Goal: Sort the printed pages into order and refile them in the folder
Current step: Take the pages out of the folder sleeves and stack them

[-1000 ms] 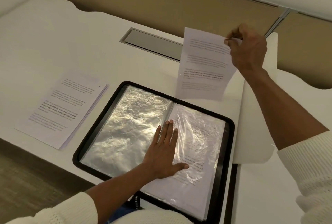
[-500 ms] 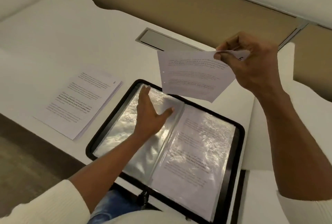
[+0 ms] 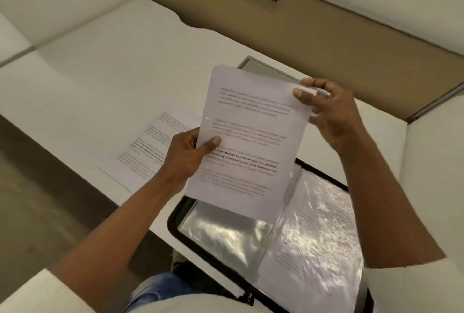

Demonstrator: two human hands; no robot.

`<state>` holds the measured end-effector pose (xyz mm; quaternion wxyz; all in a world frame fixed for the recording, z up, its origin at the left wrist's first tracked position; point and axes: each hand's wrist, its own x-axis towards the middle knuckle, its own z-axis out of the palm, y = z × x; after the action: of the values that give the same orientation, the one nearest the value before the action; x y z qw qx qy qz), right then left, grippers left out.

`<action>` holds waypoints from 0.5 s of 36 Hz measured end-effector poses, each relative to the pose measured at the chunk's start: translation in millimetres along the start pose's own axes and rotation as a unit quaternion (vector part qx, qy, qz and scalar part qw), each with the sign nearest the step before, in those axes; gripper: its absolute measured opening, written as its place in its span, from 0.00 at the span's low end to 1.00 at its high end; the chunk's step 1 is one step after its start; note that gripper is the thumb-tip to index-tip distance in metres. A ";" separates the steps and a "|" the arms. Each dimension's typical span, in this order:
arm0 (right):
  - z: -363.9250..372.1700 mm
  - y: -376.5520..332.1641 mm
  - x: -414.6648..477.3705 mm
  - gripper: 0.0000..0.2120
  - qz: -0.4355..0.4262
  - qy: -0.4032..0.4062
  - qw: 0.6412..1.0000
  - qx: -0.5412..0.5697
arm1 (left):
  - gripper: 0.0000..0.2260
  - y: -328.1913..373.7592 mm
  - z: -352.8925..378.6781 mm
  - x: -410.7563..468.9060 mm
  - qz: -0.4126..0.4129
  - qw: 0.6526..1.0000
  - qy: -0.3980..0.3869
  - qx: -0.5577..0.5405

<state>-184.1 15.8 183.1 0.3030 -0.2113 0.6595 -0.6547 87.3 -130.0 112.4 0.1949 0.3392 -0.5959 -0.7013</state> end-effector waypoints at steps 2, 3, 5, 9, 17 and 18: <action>19.9 23.1 6.0 0.22 0.054 0.009 0.998 0.041 | 0.12 0.0 -22.5 5.6 -0.018 1.000 0.018 -0.007; 30.9 34.2 6.6 0.22 0.079 0.010 0.995 0.051 | 0.12 -0.8 -33.8 9.3 -0.027 0.999 0.026 -0.008; 53.8 56.9 5.2 0.22 0.129 0.006 0.990 0.058 | 0.12 -3.2 -57.6 18.4 -0.050 0.998 0.043 -0.007; 99.6 97.0 -4.9 0.20 0.196 -0.031 0.979 0.039 | 0.11 -9.5 -101.2 39.4 -0.103 0.993 0.064 0.013; 176.4 156.6 -20.5 0.13 0.244 0.004 0.970 -0.007 | 0.08 -31.1 -165.3 84.7 -0.114 0.966 0.087 0.217; 184.2 162.9 -20.5 0.13 0.246 0.013 0.969 -0.014 | 0.08 -34.6 -170.6 90.3 -0.108 0.958 0.094 0.248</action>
<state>-25.4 -97.1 31.7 0.4428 -0.0385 0.7041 -0.5538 150.0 -303.9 46.8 0.0831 0.5038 -0.6898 -0.5133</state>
